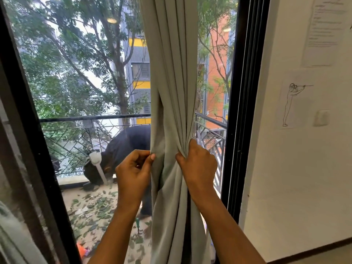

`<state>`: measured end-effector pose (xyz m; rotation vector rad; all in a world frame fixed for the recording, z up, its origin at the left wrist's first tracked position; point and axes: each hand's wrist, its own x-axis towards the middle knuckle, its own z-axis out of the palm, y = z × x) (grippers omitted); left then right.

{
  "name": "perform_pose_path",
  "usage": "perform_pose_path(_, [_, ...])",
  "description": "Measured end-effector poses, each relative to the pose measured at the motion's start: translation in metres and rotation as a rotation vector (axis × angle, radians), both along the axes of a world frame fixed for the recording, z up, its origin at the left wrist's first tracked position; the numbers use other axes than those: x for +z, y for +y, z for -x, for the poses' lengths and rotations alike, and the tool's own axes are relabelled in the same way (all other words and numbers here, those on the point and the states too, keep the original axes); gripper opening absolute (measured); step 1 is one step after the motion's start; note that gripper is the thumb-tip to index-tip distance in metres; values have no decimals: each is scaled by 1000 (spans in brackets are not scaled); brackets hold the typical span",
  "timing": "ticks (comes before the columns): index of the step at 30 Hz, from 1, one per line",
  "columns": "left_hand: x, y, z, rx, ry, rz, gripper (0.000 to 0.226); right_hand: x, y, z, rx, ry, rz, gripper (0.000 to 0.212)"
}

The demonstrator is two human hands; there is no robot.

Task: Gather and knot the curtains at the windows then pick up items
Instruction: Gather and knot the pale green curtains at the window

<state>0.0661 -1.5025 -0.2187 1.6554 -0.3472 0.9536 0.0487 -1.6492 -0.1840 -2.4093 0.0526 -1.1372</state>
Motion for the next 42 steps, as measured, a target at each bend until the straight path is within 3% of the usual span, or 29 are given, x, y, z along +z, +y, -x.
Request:
perform_pose_path(8, [4, -22, 4, -53, 43, -25, 17, -6, 3, -10, 203, 2, -17, 35])
perform_pose_path(14, [2, -32, 0, -106, 96, -16, 16, -11, -11, -6, 290, 30, 81, 28])
perform_pose_path(21, [0, -39, -3, -214, 190, -10, 43, -10, -34, -2, 512, 164, 142, 28])
perform_pose_path(28, [-2, -48, -7, -98, 197, -15, 38, -8, -60, -11, 759, 394, 1, 34])
perform_pose_path(32, [-4, -51, -4, -50, 176, -73, 39, -9, -66, -11, 836, 428, -239, 39])
perform_pose_path(38, [-3, -47, -6, 53, 140, -102, 14, -20, -66, -17, 917, 470, -356, 46])
perform_pose_path(42, [-4, -47, -9, 49, 143, -98, 13, -24, -65, -17, 964, 483, -420, 50])
